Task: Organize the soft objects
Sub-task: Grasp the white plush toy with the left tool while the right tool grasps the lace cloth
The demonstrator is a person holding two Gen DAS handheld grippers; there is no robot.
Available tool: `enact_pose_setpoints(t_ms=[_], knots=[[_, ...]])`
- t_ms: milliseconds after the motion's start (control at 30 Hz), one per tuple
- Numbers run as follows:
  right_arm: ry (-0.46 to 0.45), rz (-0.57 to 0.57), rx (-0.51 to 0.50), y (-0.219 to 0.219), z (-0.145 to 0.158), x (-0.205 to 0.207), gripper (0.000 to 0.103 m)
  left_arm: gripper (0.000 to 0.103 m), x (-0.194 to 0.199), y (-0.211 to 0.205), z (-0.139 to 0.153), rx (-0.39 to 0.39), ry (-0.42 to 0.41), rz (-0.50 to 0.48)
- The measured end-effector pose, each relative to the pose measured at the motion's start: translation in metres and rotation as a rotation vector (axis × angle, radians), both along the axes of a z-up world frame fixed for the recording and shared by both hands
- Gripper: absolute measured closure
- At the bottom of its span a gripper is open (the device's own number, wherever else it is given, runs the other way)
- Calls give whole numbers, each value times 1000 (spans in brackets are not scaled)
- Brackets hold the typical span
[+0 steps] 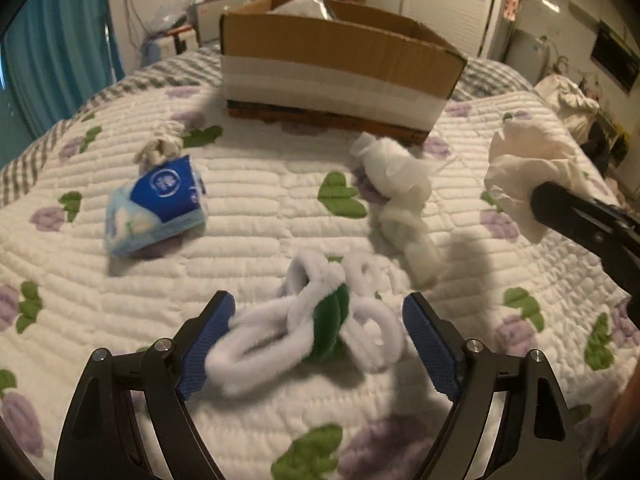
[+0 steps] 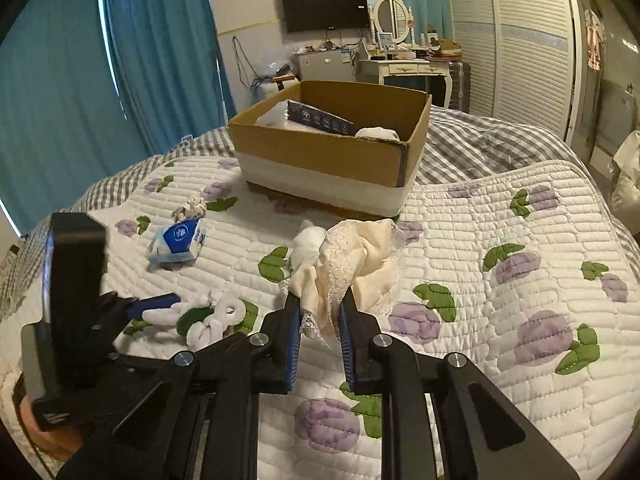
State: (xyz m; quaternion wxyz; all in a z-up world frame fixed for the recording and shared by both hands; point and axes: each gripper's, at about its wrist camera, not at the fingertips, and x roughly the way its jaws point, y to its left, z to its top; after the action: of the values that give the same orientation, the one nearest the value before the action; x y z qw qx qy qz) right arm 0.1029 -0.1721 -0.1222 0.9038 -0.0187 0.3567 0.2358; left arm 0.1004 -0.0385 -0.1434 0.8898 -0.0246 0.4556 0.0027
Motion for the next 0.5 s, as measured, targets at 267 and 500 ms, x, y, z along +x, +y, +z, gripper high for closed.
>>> enact_pose_setpoints(t_ms=[267,500], knots=[[-10,10,-23,5,-2,-2,86,36,-12,1,4,-13,-9,-30],[-48,18,-11,1,9,-15,86,36,-37,-3,33,-22,-74,-51]])
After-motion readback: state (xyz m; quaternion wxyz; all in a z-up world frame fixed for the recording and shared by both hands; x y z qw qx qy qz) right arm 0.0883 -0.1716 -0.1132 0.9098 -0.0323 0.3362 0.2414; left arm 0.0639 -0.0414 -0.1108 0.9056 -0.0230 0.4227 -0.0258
